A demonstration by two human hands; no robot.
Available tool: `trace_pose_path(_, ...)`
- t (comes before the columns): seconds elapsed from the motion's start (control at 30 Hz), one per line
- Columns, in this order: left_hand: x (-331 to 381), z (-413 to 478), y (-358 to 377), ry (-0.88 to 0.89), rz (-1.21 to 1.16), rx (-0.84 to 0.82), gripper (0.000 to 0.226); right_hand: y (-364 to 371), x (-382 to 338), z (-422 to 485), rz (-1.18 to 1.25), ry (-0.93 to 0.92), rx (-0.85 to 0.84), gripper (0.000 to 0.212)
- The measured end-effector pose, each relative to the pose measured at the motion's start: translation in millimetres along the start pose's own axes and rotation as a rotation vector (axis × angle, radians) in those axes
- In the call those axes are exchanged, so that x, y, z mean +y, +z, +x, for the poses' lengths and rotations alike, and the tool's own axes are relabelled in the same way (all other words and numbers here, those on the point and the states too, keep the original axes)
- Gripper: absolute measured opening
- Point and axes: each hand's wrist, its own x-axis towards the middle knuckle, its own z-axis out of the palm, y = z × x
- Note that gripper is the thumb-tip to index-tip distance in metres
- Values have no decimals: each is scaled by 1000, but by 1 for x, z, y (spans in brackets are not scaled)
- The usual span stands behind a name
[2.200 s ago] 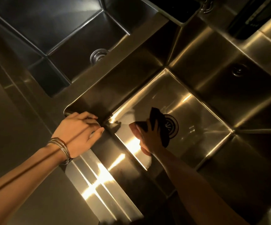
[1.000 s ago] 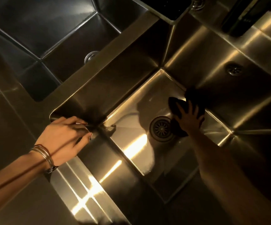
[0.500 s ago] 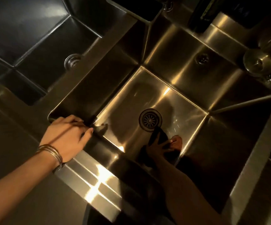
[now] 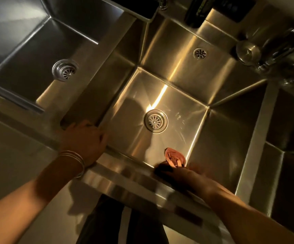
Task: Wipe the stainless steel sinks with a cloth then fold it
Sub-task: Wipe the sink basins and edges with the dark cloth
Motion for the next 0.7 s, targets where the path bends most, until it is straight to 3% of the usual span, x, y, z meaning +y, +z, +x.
trace_pose_path(0.03,0,1,-1,12,2,5,55,-6,-4,-10,-70,-31,-4,68)
trace_pose_path(0.13,-1,1,2,26,10,1,59,-20,-16,-26,51,34,-1,83)
trace_pose_path(0.2,-2,2,1,26,-13,14,60,-30,-23,-51,69,55,-29,64)
trace_pose_path(0.3,-2,2,4,44,-34,49,56,-44,-19,-88,-77,-89,120,25)
trace_pose_path(0.37,-2,2,4,46,-41,51,56,-50,-5,-88,-131,-198,88,34)
trace_pose_path(0.43,-1,1,3,49,-30,14,64,-54,11,-95,-65,-192,27,47)
trace_pose_path(0.53,1,-1,-4,61,-7,6,77,-77,-17,-137,70,-229,-98,15)
trace_pose_path(0.6,3,-2,-6,21,13,-9,72,-93,-49,-169,269,-76,-232,20)
trace_pose_path(0.7,4,-2,-11,-14,-54,11,55,-97,-76,-204,396,-132,-155,38)
